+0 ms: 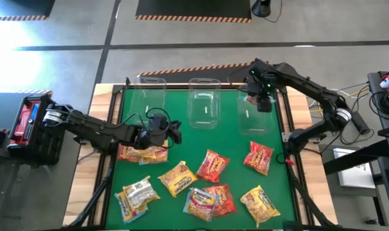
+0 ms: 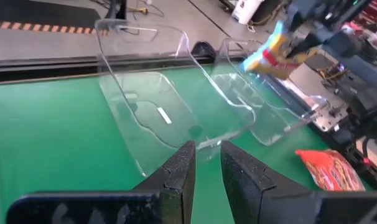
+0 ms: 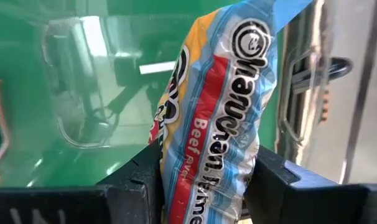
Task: Sort Maruchan noodles
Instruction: Put the blue noodle pack into the right transparent bin
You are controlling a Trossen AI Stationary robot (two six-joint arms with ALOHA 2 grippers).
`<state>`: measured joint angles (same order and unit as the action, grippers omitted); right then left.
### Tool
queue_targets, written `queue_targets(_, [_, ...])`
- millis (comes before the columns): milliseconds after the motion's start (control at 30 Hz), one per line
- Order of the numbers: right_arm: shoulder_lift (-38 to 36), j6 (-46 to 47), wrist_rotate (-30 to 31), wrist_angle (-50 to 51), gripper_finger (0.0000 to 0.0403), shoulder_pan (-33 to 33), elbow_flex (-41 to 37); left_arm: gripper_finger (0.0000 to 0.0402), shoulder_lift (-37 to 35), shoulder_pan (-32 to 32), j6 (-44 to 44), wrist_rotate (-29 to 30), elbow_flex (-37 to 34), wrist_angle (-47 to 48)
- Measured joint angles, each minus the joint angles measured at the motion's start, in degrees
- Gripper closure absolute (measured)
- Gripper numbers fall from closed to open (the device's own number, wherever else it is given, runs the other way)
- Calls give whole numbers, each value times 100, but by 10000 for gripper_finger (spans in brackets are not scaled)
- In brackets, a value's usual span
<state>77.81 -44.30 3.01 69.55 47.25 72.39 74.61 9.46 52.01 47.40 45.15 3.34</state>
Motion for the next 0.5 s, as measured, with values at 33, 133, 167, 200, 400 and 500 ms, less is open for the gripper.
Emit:
queue_targets(33, [93,-21,0,-15,251,57,-15,342,0,-1,0,17,0,-26])
queue_targets(133, [379,-62,-4,-65,249,177,-32,342,0,-6,0,22,0,-58])
queue_targets(167, [465,-68,-5,-113,249,204,-32,342,0,-10,0,22,0,-56])
queue_targets(200, [546,-73,-4,-158,248,221,-32,342,0,-18,-5,22,0,-58])
queue_targets(400, [901,-233,-49,-503,248,223,7,342,0,-199,-330,26,0,-55])
queue_targets(500, [1016,-296,-133,-761,247,226,-1,342,0,-397,-585,26,1,-54])
